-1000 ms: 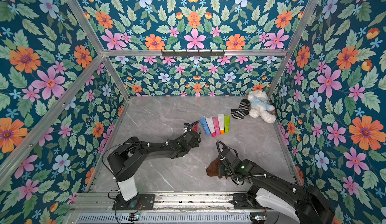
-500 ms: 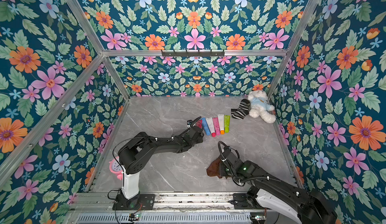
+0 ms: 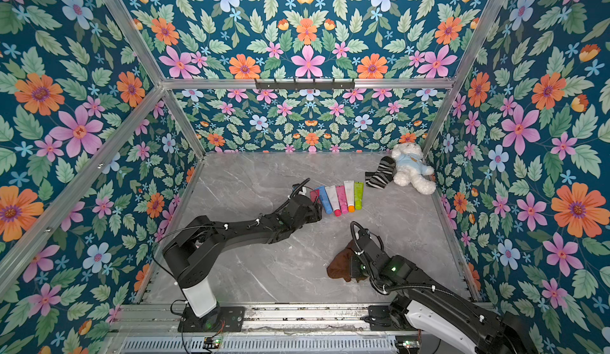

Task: Wipe the surface of the toothpaste tube
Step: Move the toothpaste to the center of the board, then place the cleaning item at the center of the board.

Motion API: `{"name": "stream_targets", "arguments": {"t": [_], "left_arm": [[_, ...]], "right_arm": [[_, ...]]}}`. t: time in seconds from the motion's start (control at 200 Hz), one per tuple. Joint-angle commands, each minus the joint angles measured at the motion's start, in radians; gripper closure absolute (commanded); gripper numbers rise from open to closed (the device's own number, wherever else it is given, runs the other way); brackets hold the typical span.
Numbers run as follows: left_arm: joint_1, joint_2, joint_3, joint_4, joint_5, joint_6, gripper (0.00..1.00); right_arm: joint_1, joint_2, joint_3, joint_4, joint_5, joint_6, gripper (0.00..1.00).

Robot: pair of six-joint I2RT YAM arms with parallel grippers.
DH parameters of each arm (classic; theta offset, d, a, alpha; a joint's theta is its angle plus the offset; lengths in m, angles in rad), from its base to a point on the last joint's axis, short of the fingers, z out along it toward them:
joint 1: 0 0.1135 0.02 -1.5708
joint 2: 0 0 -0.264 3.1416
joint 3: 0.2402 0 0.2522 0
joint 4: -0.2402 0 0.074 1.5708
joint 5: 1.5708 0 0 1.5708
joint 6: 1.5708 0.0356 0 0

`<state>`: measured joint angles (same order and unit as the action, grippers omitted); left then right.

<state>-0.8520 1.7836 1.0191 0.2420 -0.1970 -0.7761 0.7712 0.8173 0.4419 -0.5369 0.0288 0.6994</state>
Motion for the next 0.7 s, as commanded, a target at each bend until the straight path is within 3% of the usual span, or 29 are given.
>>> {"name": "stream_targets", "arguments": {"t": [0.0, 0.075, 0.19, 0.435, 0.54, 0.62, 0.695], "left_arm": [[0.052, -0.006, -0.016, -0.001, 0.024, 0.045, 0.46], [0.101, 0.004, -0.043, 0.022, 0.066, 0.046, 0.57], [0.150, 0.018, -0.061, 0.039, 0.098, 0.069, 0.65], [0.176, 0.067, -0.050, 0.043, 0.142, 0.121, 0.68], [0.187, 0.088, -0.057, 0.057, 0.161, 0.121, 0.68], [0.196, 0.102, -0.066, 0.076, 0.179, 0.115, 0.69], [0.201, 0.110, -0.070, 0.089, 0.195, 0.110, 0.69]], "right_arm": [[0.000, 0.037, 0.044, -0.068, 0.008, -0.003, 0.94], [0.003, 0.069, 0.097, -0.123, 0.018, -0.008, 0.89], [0.033, 0.097, 0.193, -0.244, 0.088, -0.008, 0.79], [0.109, 0.228, 0.332, -0.434, 0.249, 0.062, 0.75], [0.191, 0.322, 0.418, -0.553, 0.363, 0.131, 0.74], [0.233, 0.357, 0.472, -0.645, 0.455, 0.200, 0.66], [0.235, 0.344, 0.470, -0.611, 0.471, 0.192, 0.55]]}}
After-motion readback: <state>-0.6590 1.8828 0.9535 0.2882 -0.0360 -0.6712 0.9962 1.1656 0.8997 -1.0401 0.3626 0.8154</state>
